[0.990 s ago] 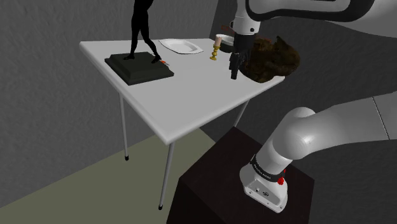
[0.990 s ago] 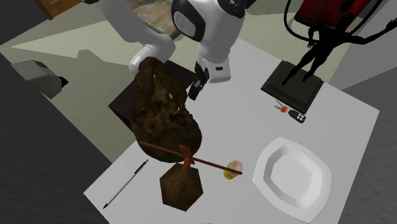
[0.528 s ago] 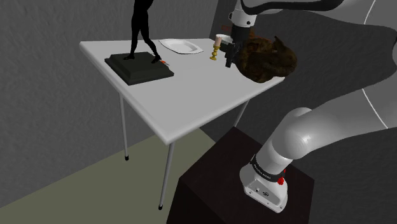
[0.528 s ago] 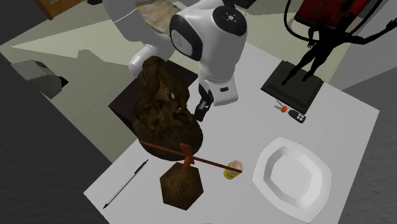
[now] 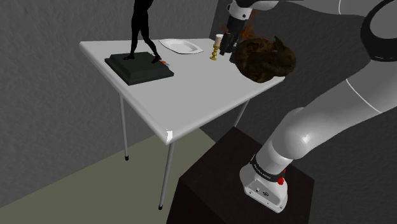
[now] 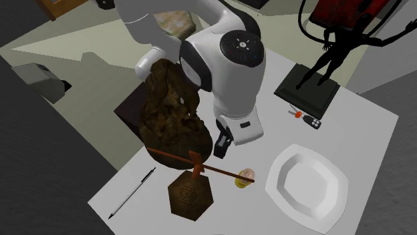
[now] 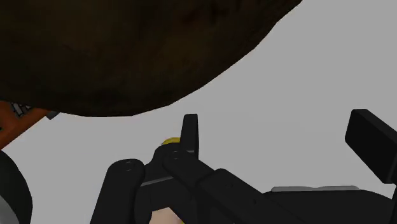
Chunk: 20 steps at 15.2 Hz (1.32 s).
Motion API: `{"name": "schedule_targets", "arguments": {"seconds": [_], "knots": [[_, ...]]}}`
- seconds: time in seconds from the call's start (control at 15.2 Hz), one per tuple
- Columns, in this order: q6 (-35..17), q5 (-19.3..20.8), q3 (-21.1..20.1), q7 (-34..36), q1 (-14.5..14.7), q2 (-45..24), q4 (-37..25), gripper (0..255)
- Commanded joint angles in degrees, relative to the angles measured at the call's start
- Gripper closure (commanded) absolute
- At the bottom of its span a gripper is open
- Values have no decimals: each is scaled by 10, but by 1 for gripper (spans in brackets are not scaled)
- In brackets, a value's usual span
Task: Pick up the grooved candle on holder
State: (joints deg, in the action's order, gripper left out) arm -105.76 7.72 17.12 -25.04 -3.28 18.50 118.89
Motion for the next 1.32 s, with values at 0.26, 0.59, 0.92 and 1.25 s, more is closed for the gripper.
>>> {"name": "schedule_targets", "arguments": {"seconds": [0.26, 0.59, 0.92, 1.25], "knots": [[-31, -64, 50, -84, -1, -100, -117, 0], [-51, -97, 65, -116, -5, -139, -149, 0], [-94, -98, 66, -119, -5, -139, -106, 0], [-94, -98, 66, -119, -5, -140, -106, 255]]}}
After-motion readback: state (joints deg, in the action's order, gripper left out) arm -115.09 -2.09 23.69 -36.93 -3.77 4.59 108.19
